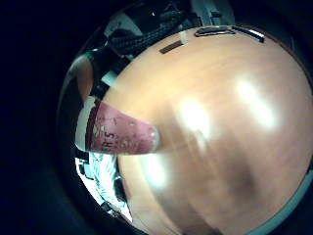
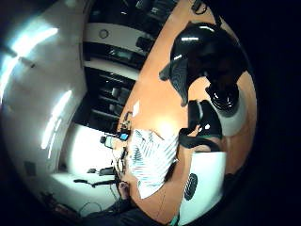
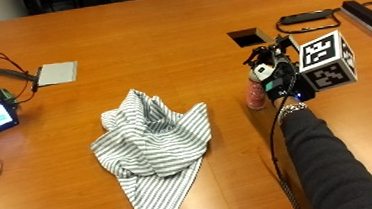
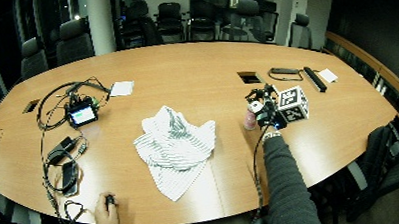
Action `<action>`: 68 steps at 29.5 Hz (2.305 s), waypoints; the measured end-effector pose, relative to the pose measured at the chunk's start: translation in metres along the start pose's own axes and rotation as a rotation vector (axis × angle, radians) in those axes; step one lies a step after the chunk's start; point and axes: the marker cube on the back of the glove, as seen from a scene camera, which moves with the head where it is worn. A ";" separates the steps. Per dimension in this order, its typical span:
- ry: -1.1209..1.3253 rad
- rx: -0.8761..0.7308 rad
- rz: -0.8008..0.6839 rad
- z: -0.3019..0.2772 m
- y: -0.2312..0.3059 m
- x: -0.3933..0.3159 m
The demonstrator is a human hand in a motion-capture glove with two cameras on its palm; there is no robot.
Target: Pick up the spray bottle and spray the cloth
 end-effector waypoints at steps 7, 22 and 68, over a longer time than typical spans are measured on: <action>-0.285 0.048 -0.076 0.005 0.004 0.008; -0.186 0.099 -0.188 -0.007 0.029 0.041; 1.199 -0.753 -0.775 0.080 0.096 -0.084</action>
